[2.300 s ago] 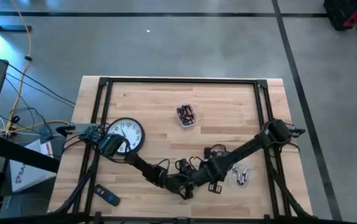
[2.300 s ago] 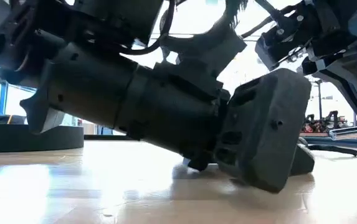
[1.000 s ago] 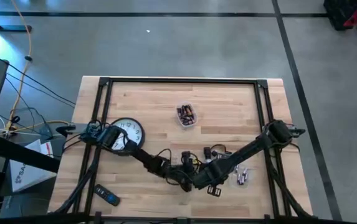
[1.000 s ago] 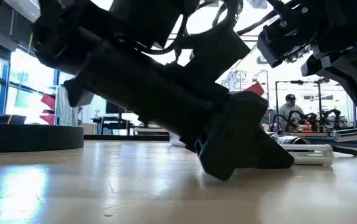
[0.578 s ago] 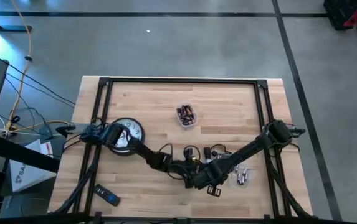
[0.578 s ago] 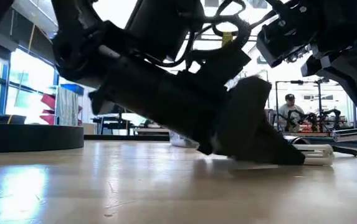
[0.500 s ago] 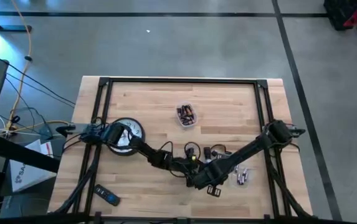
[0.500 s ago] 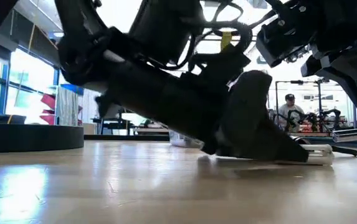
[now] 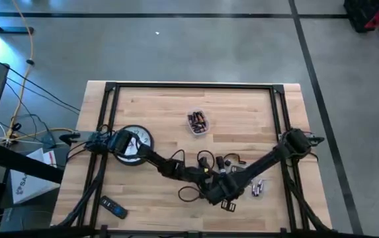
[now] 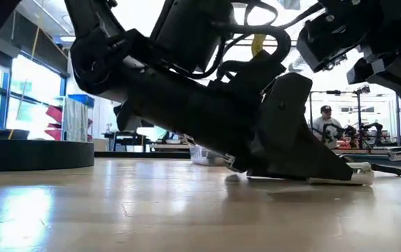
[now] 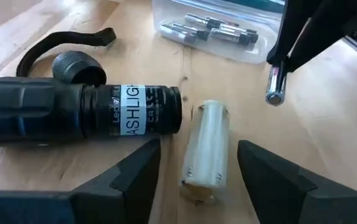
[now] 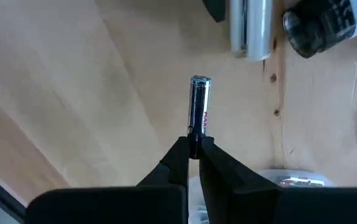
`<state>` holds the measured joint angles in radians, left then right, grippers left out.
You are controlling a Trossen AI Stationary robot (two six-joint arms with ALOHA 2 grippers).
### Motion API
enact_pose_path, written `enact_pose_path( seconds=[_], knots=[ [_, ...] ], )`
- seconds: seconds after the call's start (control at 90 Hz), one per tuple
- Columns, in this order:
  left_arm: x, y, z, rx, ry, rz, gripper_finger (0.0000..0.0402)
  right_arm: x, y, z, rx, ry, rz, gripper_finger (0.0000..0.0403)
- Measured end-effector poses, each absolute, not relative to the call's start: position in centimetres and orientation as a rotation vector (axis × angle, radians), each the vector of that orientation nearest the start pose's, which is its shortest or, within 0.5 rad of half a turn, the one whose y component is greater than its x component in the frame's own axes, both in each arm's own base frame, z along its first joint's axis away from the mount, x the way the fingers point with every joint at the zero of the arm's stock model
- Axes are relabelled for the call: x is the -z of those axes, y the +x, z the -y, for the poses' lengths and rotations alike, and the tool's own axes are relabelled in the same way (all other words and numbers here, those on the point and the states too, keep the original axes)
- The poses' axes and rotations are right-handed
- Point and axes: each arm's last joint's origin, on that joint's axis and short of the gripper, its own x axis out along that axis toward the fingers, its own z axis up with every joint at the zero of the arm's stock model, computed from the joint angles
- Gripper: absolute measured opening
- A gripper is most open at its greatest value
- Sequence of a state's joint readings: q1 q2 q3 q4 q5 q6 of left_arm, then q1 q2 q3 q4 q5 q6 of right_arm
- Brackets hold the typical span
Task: Insert battery
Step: Insert the silver battery into the battery holder
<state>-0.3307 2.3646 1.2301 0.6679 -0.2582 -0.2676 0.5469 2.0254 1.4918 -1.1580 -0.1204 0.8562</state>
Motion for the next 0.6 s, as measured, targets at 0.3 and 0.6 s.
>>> enact_pose_path(
  seconds=[0.3, 0.6],
  knots=[
    [-4.44, 42.6, 13.92, -0.035, -0.186, -0.522, 0.0161, -17.21, 30.54, -19.87, 0.263, 0.254, -1.733, 0.0],
    [-4.38, 42.31, 14.52, -0.003, -0.096, -0.535, 0.0053, -17.21, 30.45, -19.79, 0.283, 0.219, -1.72, 0.0]
  ],
)
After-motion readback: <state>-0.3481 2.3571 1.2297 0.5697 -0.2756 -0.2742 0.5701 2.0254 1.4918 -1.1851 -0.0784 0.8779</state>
